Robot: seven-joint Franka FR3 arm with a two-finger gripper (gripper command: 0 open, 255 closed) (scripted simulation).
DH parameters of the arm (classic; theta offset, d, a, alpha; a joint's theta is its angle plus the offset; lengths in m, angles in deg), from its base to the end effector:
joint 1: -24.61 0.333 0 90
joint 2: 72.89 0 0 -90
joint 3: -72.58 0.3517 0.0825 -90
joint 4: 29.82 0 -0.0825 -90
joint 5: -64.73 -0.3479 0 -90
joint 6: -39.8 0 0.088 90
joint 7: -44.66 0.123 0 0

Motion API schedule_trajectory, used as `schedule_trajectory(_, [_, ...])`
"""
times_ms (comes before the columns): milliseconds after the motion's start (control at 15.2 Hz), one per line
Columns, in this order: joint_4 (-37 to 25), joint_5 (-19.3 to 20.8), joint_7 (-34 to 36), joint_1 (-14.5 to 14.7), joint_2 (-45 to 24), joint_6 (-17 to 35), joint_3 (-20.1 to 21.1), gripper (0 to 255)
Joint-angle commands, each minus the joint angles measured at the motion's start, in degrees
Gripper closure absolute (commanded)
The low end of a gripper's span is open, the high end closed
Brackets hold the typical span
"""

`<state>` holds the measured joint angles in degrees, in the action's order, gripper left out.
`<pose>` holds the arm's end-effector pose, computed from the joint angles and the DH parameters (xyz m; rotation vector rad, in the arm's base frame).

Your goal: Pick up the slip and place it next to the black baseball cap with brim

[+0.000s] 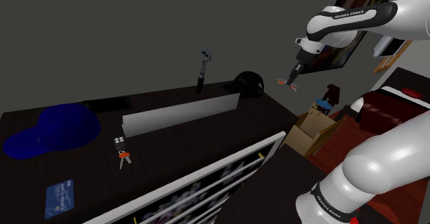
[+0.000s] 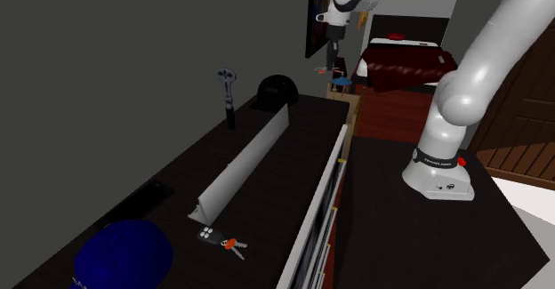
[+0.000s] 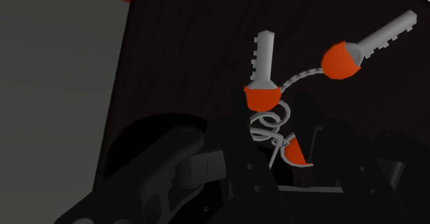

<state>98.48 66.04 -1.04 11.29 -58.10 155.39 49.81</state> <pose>0.3461 -0.2686 0.5018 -3.0782 -0.2909 -0.0992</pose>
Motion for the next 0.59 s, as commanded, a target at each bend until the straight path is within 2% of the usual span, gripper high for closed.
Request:
schedule_trajectory(0, [-2.5, -0.5, -3.2, -0.8, -2.2, -0.5, -2.0, 255])
schedule_trajectory(132, [-5.7, -1.6, -7.1, -1.6, -5.3, -1.0, -4.3, 255])
schedule_trajectory(528, [-2.5, -2.3, -7.9, -1.6, -6.9, 3.6, -4.7, 255])
